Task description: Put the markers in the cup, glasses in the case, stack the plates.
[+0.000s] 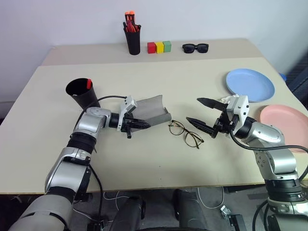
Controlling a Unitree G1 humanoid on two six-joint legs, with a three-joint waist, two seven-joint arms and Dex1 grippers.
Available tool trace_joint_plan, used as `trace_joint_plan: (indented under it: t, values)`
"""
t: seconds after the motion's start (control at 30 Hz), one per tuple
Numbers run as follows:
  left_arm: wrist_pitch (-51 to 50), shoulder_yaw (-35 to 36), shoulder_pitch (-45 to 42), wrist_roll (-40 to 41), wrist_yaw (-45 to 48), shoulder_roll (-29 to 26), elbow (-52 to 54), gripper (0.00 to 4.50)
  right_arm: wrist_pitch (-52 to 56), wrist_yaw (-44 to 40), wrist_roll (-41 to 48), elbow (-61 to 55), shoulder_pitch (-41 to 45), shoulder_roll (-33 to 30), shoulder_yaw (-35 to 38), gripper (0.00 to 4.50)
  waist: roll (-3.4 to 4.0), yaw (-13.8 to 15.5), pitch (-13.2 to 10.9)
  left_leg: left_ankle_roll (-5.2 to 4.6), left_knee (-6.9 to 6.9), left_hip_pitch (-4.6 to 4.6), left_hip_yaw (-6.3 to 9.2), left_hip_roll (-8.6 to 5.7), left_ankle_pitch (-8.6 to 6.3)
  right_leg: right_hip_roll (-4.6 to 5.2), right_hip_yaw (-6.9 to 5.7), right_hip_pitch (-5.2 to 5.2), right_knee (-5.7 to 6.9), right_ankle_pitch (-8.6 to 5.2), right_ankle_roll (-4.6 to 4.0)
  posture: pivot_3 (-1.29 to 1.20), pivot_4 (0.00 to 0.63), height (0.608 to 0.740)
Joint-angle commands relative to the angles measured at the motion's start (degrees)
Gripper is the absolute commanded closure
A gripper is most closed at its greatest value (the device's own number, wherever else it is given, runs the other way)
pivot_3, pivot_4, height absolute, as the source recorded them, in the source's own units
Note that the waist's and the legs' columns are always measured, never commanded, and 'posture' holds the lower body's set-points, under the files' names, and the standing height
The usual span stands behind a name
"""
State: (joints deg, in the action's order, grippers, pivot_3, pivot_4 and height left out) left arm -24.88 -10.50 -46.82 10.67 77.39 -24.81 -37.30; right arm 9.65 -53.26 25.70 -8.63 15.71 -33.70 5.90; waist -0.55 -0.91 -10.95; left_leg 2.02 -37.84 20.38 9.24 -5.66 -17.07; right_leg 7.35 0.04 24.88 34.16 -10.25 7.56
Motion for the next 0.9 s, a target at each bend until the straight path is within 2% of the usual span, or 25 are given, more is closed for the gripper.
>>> trace_joint_plan:
  t: [0.03, 0.17, 0.3, 0.5, 0.6, 0.7, 0.9]
  values:
    - [-1.39, 0.11, -1.8, 1.58, 6.37, -3.61, 3.19, 4.44, -0.92, -0.1, 0.27, -0.46, 0.99, 0.1, 0.46, 0.47, 0.0, -0.01, 0.0, 0.0, 0.0, 0.0, 0.0, 0.0, 0.0, 0.0, 0.0, 0.0, 0.01, 0.0, 0.0, 0.0, 0.15, 0.74]
    - [2.42, -2.38, -2.05, 4.97, 14.65, -8.82, 4.86, 4.44, -0.97, -0.37, 0.15, 0.16, 1.58, 0.07, 0.38, 0.47, 0.0, 0.07, 0.0, -0.01, 0.0, 0.01, 0.0, 0.01, -0.01, -0.01, 0.0, 0.01, 0.01, 0.0, 0.0, 0.0, 0.15, 0.74]
    - [14.74, -11.8, -1.68, 8.37, 15.11, -15.33, 4.21, 4.44, -1.13, -0.63, 0.08, 0.66, 2.07, 0.06, 0.25, 0.47, 0.0, 0.14, 0.0, -0.01, 0.0, 0.01, 0.0, 0.03, -0.02, 0.0, 0.01, 0.01, 0.0, 0.0, 0.0, 0.0, 0.15, 0.74]
    - [27.49, -19.73, -3.41, 9.69, 15.11, -17.11, -0.54, 4.44, -0.91, -0.46, 0.31, -0.36, 1.37, -0.12, 0.5, 0.47, 0.0, 0.36, -0.01, -0.02, -0.04, 0.07, 0.0, 0.02, -0.03, 0.0, 0.01, 0.01, -0.02, 0.0, 0.0, 0.0, 0.15, 0.74]
    - [29.52, -18.42, -4.81, 9.12, 15.11, -14.63, -4.37, 4.44, -0.94, -0.25, 0.09, -0.66, 0.96, -0.32, 0.64, 0.47, 0.0, 0.39, -0.01, -0.03, -0.05, 0.07, 0.0, 0.02, -0.04, 0.0, 0.01, 0.01, -0.02, 0.0, 0.0, 0.0, 0.15, 0.74]
    - [29.25, -16.58, -5.81, 7.45, 15.11, -12.95, -6.98, 3.59, -0.48, -0.03, 0.42, -1.49, 0.29, -0.56, 0.99, 0.47, -0.01, 0.29, -0.01, -0.06, -0.07, 0.07, -0.02, 0.0, -0.05, 0.0, 0.01, 0.0, -0.01, 0.0, 0.0, 0.0, 0.15, 0.74]
    - [23.38, -12.28, -4.74, 9.98, 15.11, -13.18, -3.65, 0.49, 2.6, -0.57, 1.59, -2.95, 0.37, -2.23, 0.66, 0.47, -0.01, -0.07, -0.01, -0.16, -0.07, 0.05, -0.04, 0.03, -0.11, -0.04, 0.01, 0.02, -0.01, 0.0, 0.0, 0.0, 0.15, 0.74]
